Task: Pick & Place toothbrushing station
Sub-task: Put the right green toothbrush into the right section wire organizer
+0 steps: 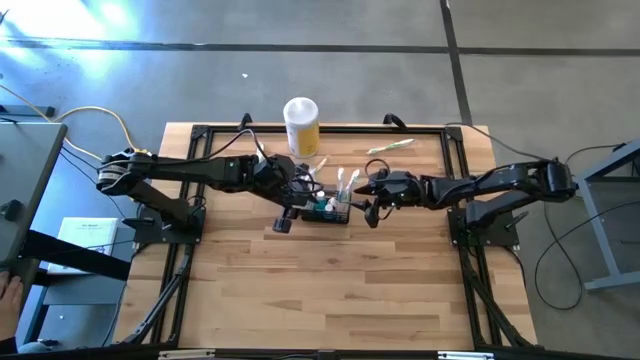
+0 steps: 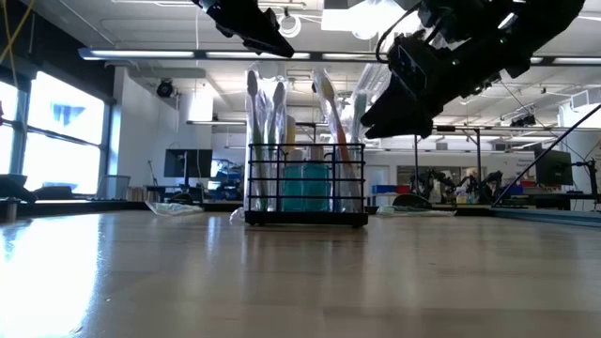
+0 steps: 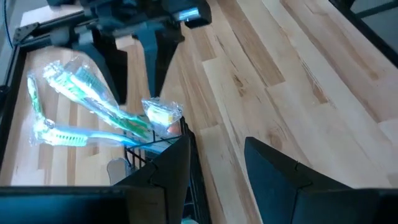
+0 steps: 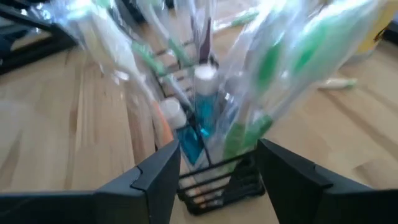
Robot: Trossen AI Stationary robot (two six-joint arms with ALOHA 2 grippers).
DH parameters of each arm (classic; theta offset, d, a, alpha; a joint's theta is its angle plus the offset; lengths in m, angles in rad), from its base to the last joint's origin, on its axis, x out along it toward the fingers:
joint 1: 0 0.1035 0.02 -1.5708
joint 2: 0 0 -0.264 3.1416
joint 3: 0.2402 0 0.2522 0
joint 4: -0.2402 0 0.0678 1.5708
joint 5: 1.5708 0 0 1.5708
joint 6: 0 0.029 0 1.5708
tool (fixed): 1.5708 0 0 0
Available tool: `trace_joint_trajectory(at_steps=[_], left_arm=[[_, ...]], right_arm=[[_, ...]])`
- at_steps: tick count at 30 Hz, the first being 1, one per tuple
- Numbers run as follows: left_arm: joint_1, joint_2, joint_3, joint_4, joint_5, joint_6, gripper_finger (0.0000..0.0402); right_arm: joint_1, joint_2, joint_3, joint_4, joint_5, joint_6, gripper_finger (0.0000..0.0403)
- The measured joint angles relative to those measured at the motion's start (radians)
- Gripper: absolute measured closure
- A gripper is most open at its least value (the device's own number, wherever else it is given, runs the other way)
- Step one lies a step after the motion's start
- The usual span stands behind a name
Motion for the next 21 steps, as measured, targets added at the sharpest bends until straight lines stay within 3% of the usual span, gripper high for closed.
trace_joint_trajectory(at_steps=[5, 13, 21], left_arm=[[0.0, -0.011, -0.001, 0.001, 0.0, -0.138, 0.0254], [0.0, -0.094, 0.0, -0.031, 0.0, -0.167, 0.0254], [0.0, -0.209, 0.0, -0.156, -0.001, -0.25, 0.0254]], right_arm=[[-0.001, -0.07, 0.0, -0.06, 0.01, 0.0, 0.0198], [-0.001, -0.238, 0.006, -0.179, -0.072, -0.036, 0.0198], [-0.104, -0.338, 0.22, -0.699, -0.047, -0.176, 0.0198]])
